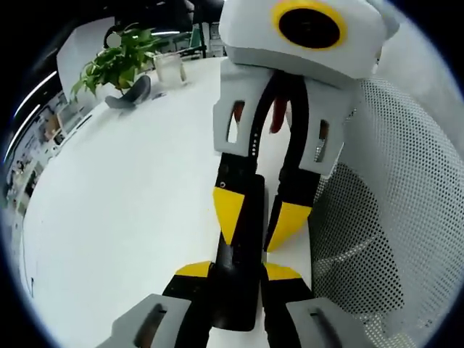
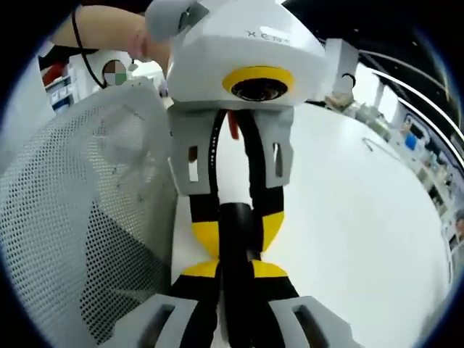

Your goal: Press the specified remote control buttons in sequence, fully releasing each button before pressing the next.

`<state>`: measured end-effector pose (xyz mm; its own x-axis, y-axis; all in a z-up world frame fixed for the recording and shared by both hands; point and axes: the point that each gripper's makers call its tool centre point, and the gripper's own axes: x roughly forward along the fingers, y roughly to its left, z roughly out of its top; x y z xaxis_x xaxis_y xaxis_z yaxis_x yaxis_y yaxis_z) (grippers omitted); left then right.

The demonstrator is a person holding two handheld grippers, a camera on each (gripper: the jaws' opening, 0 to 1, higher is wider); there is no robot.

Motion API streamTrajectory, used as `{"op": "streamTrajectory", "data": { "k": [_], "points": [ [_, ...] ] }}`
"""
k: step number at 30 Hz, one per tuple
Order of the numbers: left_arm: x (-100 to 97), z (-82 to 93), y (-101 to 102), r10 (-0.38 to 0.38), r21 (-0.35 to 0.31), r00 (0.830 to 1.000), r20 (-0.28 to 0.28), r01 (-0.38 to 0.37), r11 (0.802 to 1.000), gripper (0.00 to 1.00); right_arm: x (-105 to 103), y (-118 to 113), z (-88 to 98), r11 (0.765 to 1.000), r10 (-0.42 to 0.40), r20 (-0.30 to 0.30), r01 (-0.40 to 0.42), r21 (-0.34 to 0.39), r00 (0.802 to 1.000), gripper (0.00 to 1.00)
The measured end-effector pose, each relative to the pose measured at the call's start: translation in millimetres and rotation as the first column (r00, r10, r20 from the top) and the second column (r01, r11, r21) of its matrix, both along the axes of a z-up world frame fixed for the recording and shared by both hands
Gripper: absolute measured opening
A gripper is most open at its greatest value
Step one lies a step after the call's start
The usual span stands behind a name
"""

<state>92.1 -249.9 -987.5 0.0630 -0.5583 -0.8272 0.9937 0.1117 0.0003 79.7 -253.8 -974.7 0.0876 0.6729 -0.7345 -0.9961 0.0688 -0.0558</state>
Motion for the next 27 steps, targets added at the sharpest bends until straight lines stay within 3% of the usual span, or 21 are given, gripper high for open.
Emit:
{"op": "streamTrajectory", "data": {
  "k": [3, 5, 10, 11, 13, 14, 15, 17, 21, 24, 27],
  "points": [
    [0.5, -0.1, 0, -0.001, 0.001, 1.0, 0.002, 0.001, 1.0, 0.25, 2, -4, -0.2, 1.0, -0.006, -0.005, 0.006, -0.004, 1.0, 0.12],
    [0.8, 0.2, -1, 0.0, 0.002, 1.0, 0.001, 0.0, 1.0, 0.24, 2, -6, -1.7, 0.999, 0.036, 0.062, -0.034, -0.04, 0.997, 0.12],
    [1.1, -0.3, 1, 0.022, -0.026, 1.0, -0.002, -0.022, 0.999, 0.25, 5, -2, -1.3, 0.999, 0.014, 0.027, -0.013, -0.033, 1.0, 0.13],
    [1.1, -0.3, 1, 0.027, -0.032, 1.0, -0.001, -0.027, 0.999, 0.25, 7, -3, -1.6, 0.999, -0.025, 0.004, 0.026, -0.036, 1.0, 0.14],
    [1.1, -0.5, 1, 0.037, -0.047, 0.999, -0.001, -0.037, 0.998, 0.25, 8, -2, -2.5, 0.999, -0.02, 0.012, 0.021, -0.04, 1.0, 0.18],
    [0.7, -0.3, 2, 0.036, -0.051, 0.999, -0.001, -0.036, 0.998, 0.25, 6, -6, -7.9, 0.996, 0.015, 0.026, -0.012, -0.094, 1.0, 0.18],
    [0.5, 0.0, 2, 0.039, -0.066, 0.999, 0.001, -0.039, 0.997, 0.25, 7, -2, -5.5, 0.996, 0.048, 0.059, -0.043, -0.077, 0.997, 0.18],
    [0.5, 0.1, 3, 0.042, -0.078, 0.999, 0.0, -0.042, 0.996, 0.25, 6, -3, -5.4, 0.996, 0.024, 0.037, -0.021, -0.082, 0.999, 0.18],
    [-0.4, 0.5, 0, 0.045, -0.052, 0.999, 0.003, -0.045, 0.998, 0.25, 6, -3, -5.8, 0.997, 0.012, 0.019, -0.01, -0.076, 1.0, 0.18],
    [-1.0, -0.2, 1, 0.041, -0.046, 0.999, 0.005, -0.041, 0.998, 0.25, 8, -8, -13.7, 0.994, 0.017, 0.026, -0.014, -0.111, 1.0, 0.23],
    [-1.9, 0.3, -1, 0.037, -0.017, 0.999, 0.01, -0.037, 0.999, 0.25, 10, -7, -9.0, 0.997, 0.002, 0.007, -0.001, -0.081, 1.0, 0.22]
  ]
}}
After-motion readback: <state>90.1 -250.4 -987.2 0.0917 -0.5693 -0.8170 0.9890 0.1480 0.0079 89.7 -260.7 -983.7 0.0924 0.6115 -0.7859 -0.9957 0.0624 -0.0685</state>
